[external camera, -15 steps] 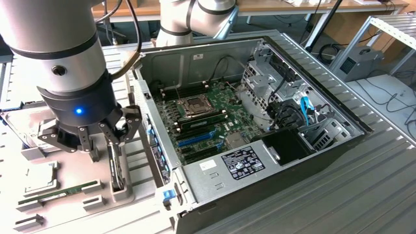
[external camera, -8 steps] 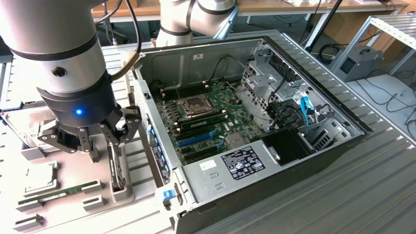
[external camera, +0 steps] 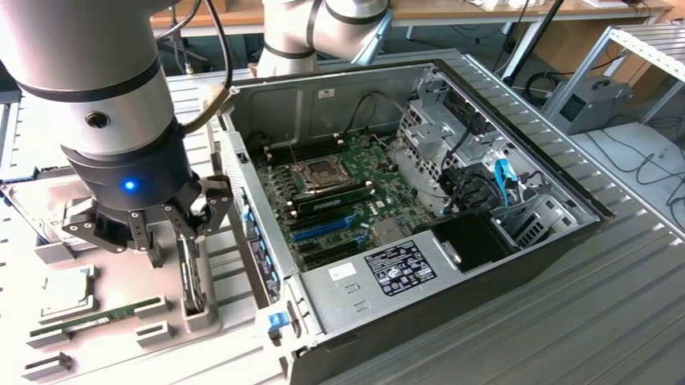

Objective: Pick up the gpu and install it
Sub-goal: 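Pick up the gpu and move the gpu toward the slot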

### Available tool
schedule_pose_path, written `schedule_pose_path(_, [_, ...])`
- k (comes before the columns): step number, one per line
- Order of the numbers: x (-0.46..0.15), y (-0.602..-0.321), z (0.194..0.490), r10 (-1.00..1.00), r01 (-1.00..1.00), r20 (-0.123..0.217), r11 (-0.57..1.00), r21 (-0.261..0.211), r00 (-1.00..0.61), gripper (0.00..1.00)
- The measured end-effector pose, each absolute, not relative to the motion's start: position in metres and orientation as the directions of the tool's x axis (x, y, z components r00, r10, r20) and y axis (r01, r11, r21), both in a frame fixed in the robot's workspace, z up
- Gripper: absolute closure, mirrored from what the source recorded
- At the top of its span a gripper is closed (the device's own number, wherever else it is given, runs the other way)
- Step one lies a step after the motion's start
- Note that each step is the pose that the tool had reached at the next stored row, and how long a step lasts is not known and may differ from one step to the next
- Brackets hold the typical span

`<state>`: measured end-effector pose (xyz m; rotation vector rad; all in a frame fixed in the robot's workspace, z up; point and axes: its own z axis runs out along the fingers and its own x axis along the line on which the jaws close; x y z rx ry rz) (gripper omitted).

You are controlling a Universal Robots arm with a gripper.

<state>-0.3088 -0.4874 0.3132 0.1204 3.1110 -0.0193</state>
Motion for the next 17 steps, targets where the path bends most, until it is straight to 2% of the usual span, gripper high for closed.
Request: schedule_pose_path(17, [-0.3098,-0.4874,0.3100,0.077,0.077,-0.029,0.997,-0.011,-0.997,0.58])
